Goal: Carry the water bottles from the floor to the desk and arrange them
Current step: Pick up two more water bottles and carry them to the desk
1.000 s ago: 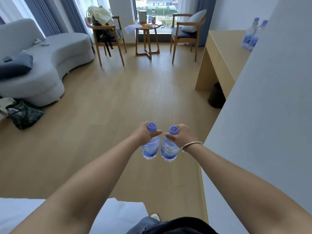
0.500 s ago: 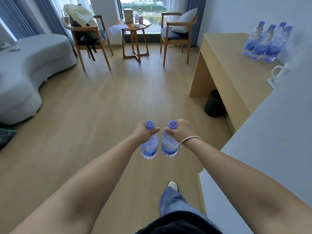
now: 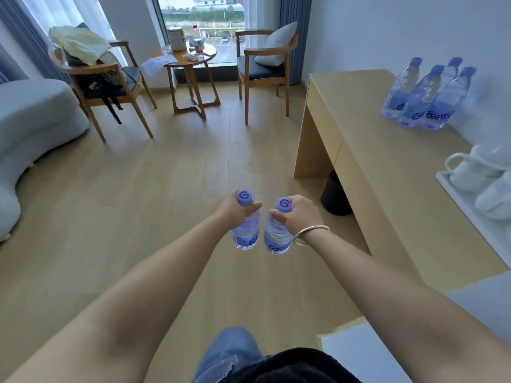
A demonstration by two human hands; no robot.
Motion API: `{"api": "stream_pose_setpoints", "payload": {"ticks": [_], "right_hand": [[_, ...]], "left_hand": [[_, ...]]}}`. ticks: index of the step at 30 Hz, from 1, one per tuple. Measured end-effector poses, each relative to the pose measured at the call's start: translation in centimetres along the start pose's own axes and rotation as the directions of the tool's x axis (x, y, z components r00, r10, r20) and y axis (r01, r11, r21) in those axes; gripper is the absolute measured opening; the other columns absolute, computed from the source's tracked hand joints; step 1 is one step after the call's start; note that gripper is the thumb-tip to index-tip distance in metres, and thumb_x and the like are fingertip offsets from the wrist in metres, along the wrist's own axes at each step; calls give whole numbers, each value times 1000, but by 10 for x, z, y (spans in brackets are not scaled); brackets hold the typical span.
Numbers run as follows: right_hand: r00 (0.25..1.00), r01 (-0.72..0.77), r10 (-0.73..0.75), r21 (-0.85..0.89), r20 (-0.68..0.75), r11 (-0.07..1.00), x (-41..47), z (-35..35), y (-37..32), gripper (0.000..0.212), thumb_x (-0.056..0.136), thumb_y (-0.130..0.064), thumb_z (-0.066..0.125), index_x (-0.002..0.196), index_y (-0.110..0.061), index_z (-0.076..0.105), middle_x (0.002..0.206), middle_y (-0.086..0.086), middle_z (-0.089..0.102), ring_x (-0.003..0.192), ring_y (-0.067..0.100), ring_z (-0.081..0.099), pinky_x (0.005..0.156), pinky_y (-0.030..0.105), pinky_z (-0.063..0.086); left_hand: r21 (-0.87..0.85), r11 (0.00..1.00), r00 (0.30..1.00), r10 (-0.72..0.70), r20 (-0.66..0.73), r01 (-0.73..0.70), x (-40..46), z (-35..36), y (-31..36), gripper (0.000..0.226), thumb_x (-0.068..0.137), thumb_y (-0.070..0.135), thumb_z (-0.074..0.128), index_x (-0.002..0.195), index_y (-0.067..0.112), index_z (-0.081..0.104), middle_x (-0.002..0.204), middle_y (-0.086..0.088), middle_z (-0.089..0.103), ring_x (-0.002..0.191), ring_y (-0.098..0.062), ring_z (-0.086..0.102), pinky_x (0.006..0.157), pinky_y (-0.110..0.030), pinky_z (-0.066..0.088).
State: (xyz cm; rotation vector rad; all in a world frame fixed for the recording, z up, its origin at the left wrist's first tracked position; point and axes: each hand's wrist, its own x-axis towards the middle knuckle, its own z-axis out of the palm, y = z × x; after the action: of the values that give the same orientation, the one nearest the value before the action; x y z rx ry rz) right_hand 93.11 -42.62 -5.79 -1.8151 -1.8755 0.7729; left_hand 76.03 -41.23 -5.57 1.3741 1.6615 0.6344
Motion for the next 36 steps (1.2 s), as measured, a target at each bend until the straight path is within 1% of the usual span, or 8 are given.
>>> {"api": "stream_pose_setpoints", "payload": {"ticks": [4,9,13,16,21,25,29,36], "right_hand": [[999,-32,32,9,-18,999,42,-16,16,44,79,-36,65,50,-19,37,54,-3,41,51,15,39,45,27,26],[992,-81,86,64,-92,995,111,-43,34,43,78,-32,65,51,-16,35,56,-1,39,52,17,36,50,29,27],[969,-137,155,102,-195,985,174,-72,46,32,77,-32,65,62,-8,53,60,3,45,55,17,39,52,28,30],[947,-166,198,140,-253,976,218,-98,56,33,78,-33,66,64,-6,54,59,4,46,57,19,39,54,29,30],[862,-244,289,157,-417,957,277,-141,75,51,77,-34,67,50,-17,28,49,-2,30,50,18,29,47,31,21],[765,-343,382,173,-518,923,300,-177,101,49,78,-40,66,54,-15,31,56,4,37,57,22,37,50,30,25],[719,-421,412,122,-560,899,319,-221,132,47,78,-38,66,55,-13,34,57,4,41,57,23,41,48,29,25],[659,-468,484,190,-575,863,343,-282,187,46,76,-31,65,53,-16,28,51,0,32,50,18,31,46,30,21]], "left_hand": [[26,999,997,46,57,-47,53,14,30,32,83,31,69,68,13,47,72,-7,50,72,-22,44,69,-32,37],[68,986,976,139,169,-152,132,28,72,29,83,32,68,77,11,50,73,-7,50,71,-20,44,67,-31,37],[113,965,950,206,233,-237,209,34,118,31,81,36,69,77,11,51,75,-8,52,71,-21,48,68,-34,41],[140,942,926,261,271,-307,261,35,158,34,79,39,70,72,13,49,71,-4,53,70,-20,49,68,-33,42],[188,874,858,360,367,-447,330,53,227,32,80,41,69,76,11,56,72,-4,57,70,-19,52,67,-34,44],[171,853,814,383,437,-493,370,89,269,34,80,41,69,71,14,52,64,2,51,62,-16,46,58,-28,37],[167,835,774,386,502,-525,402,130,305,38,80,43,69,66,16,47,59,3,45,55,-14,40,53,-27,32],[76,822,672,405,620,-565,438,206,364,45,81,36,68,61,20,32,57,4,31,54,-14,28,52,-26,24]]}}
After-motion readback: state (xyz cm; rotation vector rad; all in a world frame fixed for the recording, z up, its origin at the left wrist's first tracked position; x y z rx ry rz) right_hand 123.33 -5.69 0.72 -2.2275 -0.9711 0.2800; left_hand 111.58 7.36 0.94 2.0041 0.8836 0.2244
